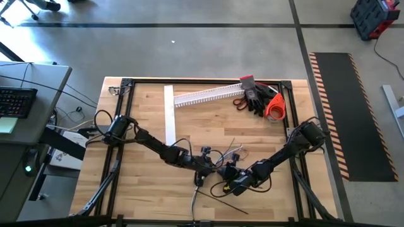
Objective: Ziptie cables
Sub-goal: Wrap the cable wires with the black zip tie
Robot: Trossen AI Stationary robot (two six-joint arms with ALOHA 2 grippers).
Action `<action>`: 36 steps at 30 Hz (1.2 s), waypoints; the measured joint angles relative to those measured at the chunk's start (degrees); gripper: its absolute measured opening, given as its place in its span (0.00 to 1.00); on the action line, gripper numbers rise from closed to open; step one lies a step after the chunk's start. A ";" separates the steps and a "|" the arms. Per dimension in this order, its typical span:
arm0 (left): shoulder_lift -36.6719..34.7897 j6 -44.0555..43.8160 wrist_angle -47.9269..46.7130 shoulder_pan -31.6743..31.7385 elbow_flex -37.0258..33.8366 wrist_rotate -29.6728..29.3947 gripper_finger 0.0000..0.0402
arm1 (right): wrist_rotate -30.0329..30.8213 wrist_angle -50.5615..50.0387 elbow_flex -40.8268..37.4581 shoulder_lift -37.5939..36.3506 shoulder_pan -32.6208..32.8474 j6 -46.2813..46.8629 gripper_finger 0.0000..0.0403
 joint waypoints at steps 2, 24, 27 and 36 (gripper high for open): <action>0.00 0.00 0.09 -0.02 0.00 0.13 0.23 | 0.02 0.00 -0.02 0.02 0.00 0.00 0.20; 0.00 -0.58 -0.05 -0.11 0.00 -0.16 0.03 | 1.13 0.37 0.00 0.00 0.02 0.24 0.18; 0.00 -1.05 0.01 -0.13 0.00 -0.29 0.03 | 0.87 0.04 0.00 0.11 0.02 0.26 0.16; -0.02 -1.53 0.07 -0.13 0.00 -0.29 0.02 | 1.18 -0.01 0.05 0.22 0.96 0.02 0.01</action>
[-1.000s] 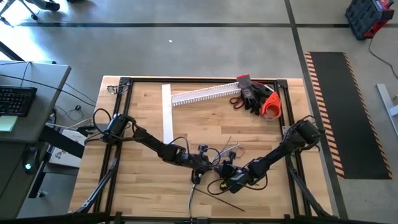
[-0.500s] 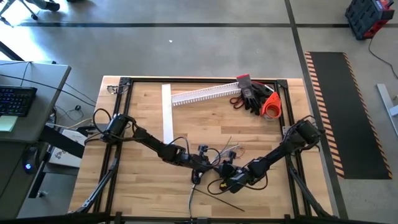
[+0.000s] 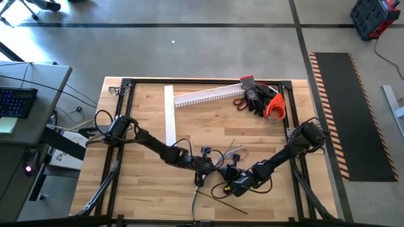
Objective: Ziptie cables
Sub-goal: Wrap the cable wires with the black zip tie, then put the zip-tied cable wires into the white cable duct
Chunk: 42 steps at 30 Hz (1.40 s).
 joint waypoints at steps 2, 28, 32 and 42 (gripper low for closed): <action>0.00 -0.11 -0.15 0.00 0.00 0.00 0.02 | -0.13 -0.52 0.00 0.00 0.28 0.56 0.01; -7.30 -1.70 -10.57 -2.79 1.40 -6.66 0.14 | -2.20 -18.00 -0.22 -6.69 5.92 15.10 0.30; -10.31 -11.25 -16.35 -5.97 1.44 -6.75 0.19 | -2.04 -18.28 -0.11 -11.62 6.12 6.81 0.44; -10.88 -52.95 -25.73 -19.58 1.33 -9.16 0.19 | 3.95 -9.59 -0.09 -11.66 6.10 -2.98 0.56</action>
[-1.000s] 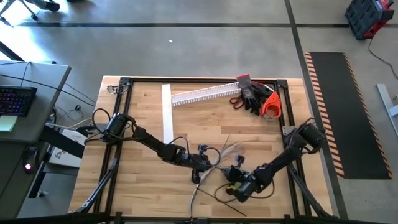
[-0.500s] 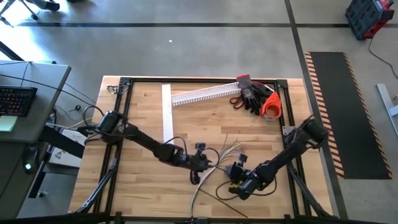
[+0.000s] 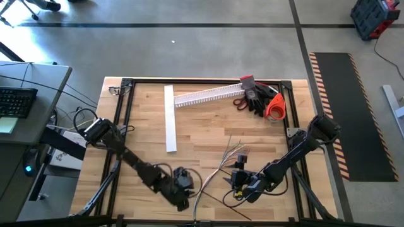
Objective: Ziptie cables
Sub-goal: Put the zip-tied cable wires into the white cable duct
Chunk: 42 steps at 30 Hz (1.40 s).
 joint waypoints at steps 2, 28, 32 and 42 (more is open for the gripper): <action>0.02 -5.48 2.12 -2.30 0.00 -2.91 0.19 | 0.52 1.83 0.00 0.60 -0.20 -1.28 0.56; 3.57 -5.86 -10.05 2.49 0.17 -5.98 0.24 | -32.70 17.10 0.26 11.04 -19.76 -19.18 0.04; -2.22 -6.01 -26.65 3.01 -0.17 -16.35 0.24 | -27.51 10.73 0.53 10.43 -22.16 2.18 0.02; -23.81 2.35 -29.79 13.21 -15.12 -18.19 0.23 | -26.47 0.26 0.42 7.83 -23.62 13.35 0.00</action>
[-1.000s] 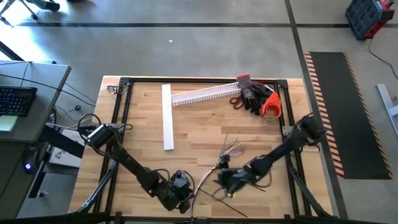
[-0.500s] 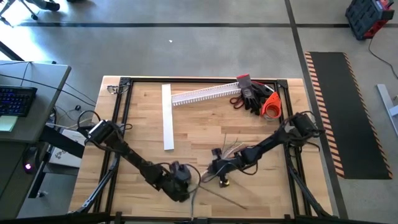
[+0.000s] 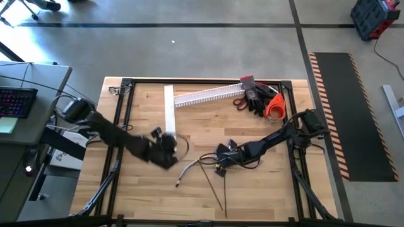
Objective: Ziptie cables
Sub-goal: Put the zip-tied cable wires into the white cable duct
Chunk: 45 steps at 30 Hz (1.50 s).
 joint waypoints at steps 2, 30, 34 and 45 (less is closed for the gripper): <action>-4.75 7.59 6.95 6.32 -5.41 2.91 0.23 | 0.36 -0.68 -0.18 -0.97 0.06 -1.78 0.00; 15.88 59.23 46.40 57.79 -5.55 40.67 0.32 | -8.16 12.40 -0.45 -5.41 -10.36 -50.27 0.64; 16.07 57.69 45.82 55.04 -5.60 38.67 0.12 | -5.64 9.59 -0.40 -7.88 -8.90 -49.55 0.61; 11.94 31.87 32.49 33.96 -5.84 27.59 0.01 | 4.73 -3.71 -0.37 -22.70 -0.48 -44.04 0.53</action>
